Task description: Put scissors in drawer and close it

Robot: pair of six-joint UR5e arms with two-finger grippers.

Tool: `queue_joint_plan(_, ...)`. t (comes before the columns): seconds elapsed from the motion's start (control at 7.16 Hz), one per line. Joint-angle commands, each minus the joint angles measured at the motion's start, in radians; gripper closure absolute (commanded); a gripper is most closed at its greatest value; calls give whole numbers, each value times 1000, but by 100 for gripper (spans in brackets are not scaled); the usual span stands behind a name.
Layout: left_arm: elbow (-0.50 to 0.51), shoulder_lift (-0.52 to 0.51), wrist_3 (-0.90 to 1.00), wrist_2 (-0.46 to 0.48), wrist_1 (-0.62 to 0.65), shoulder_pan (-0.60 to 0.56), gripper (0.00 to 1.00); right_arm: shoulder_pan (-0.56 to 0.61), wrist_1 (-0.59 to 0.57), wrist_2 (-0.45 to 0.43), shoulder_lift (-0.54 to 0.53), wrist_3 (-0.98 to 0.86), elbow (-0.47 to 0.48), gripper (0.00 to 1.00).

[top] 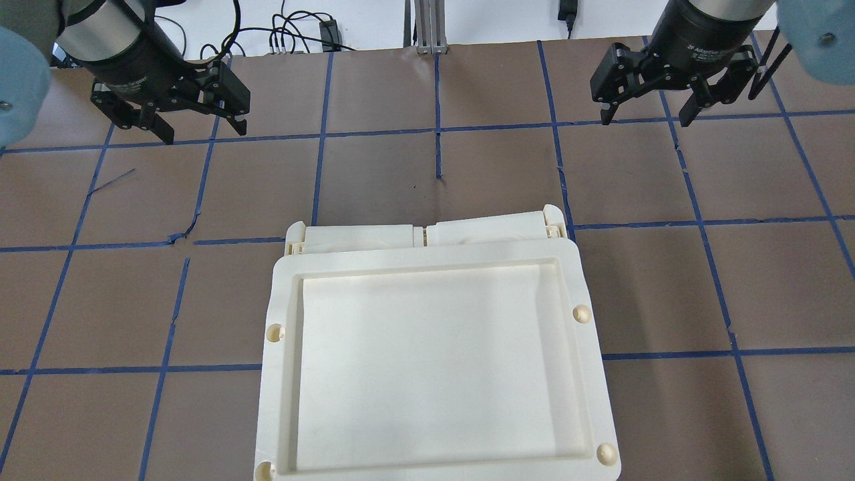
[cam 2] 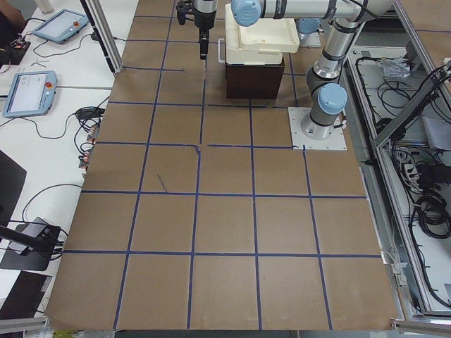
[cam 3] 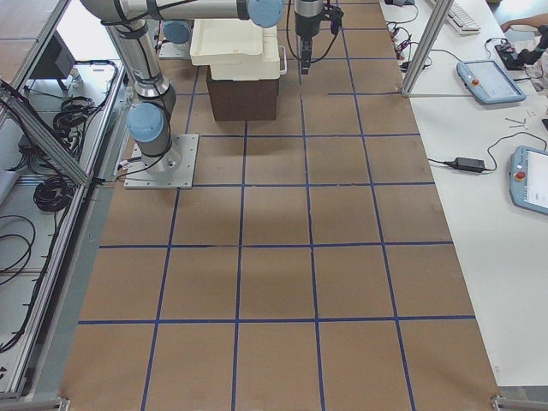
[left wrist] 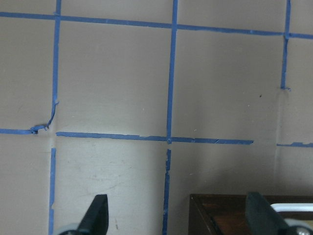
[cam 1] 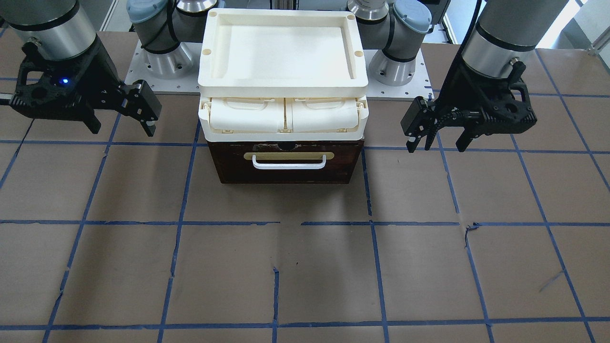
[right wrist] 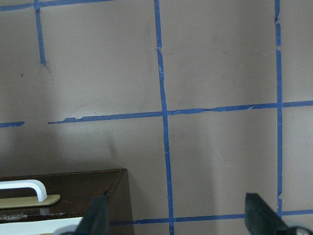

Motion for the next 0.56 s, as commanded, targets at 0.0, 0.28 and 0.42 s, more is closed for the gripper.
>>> queue_joint_plan(0.0, -3, 15, 1, 6, -43, 3, 0, -1, 9, 0, 2, 0, 0, 0)
queue_joint_plan(0.28, -3, 15, 1, 5, -41, 0, 0, 0, 5, 1, 0, 0, 1, 0)
queue_joint_plan(0.42, -3, 15, 1, 5, -41, 1, 0, 0, 5, 1, 0, 0, -2, 0)
